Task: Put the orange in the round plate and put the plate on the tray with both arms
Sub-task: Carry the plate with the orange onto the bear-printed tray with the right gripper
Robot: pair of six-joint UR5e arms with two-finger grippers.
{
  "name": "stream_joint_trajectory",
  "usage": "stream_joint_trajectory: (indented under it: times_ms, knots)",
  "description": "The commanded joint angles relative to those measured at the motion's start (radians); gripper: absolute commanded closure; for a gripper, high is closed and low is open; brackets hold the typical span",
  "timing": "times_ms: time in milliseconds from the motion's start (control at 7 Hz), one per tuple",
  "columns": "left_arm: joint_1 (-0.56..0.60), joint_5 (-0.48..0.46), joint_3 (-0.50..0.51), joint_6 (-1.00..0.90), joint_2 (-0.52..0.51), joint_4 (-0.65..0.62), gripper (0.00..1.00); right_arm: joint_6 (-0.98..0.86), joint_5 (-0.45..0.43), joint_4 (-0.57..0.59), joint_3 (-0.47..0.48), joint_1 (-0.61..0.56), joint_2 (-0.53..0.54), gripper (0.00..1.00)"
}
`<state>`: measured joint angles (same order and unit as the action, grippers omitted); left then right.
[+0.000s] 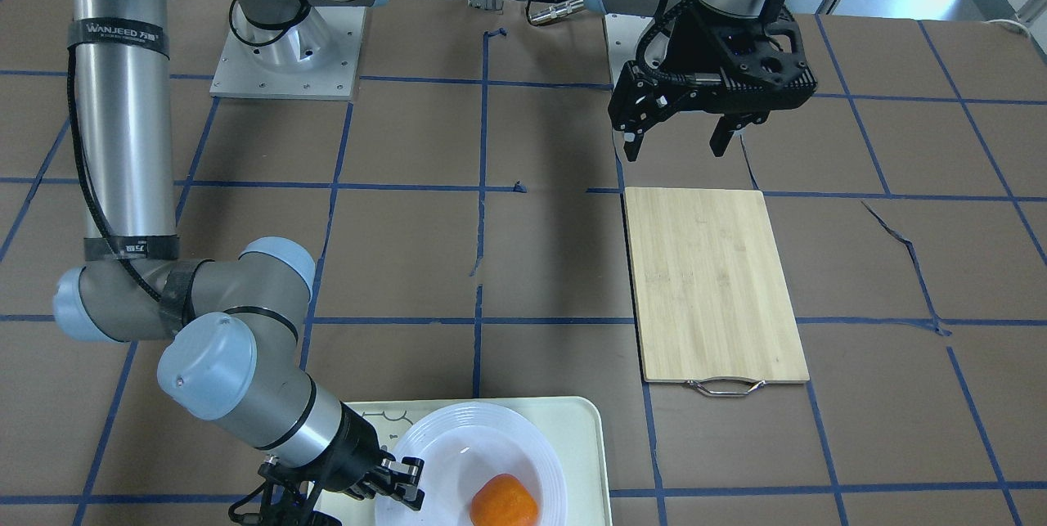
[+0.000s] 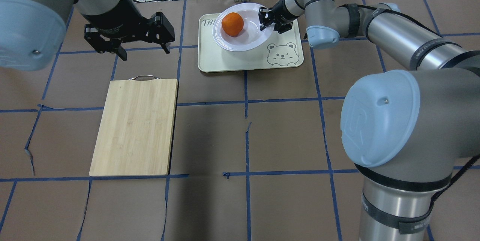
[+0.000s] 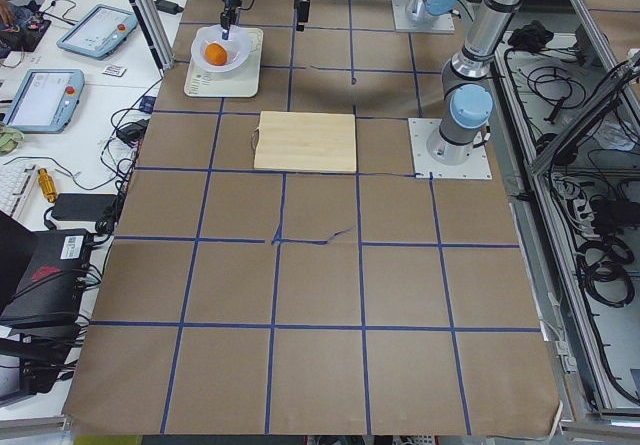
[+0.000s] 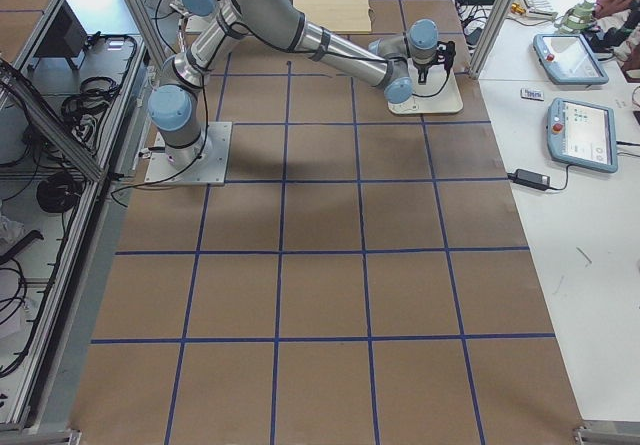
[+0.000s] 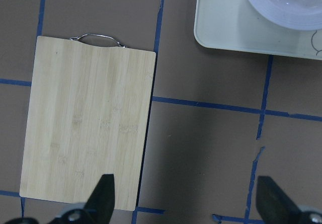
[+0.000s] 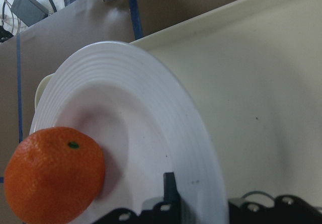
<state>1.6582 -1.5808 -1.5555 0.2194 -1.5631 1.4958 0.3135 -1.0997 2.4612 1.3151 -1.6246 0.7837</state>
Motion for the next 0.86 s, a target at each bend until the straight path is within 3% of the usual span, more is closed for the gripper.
stream_joint_trajectory:
  times_ms: [0, 143, 286, 571, 714]
  knots:
    - [0.000, 0.001, 0.000, 0.001, 0.000, 0.001, 0.00, 0.001, -0.006, 0.021, 0.013, 0.000, -0.007, 0.72]
    - [0.000, -0.001, -0.002, 0.002, 0.000, 0.001, 0.00, 0.001, -0.008, 0.021, 0.016, 0.000, -0.006, 0.46]
    - [0.000, -0.001, -0.002, 0.002, 0.000, 0.001, 0.00, -0.001, -0.022, 0.021, 0.013, 0.002, 0.000, 0.00]
    - [0.000, -0.001, 0.000, 0.001, 0.000, 0.001, 0.00, -0.130, -0.139, 0.001, 0.015, 0.052, 0.032, 0.00]
    - [0.000, -0.001, -0.002, 0.000, 0.000, 0.001, 0.00, -0.184, -0.144, -0.007, 0.015, 0.101, 0.070, 0.00]
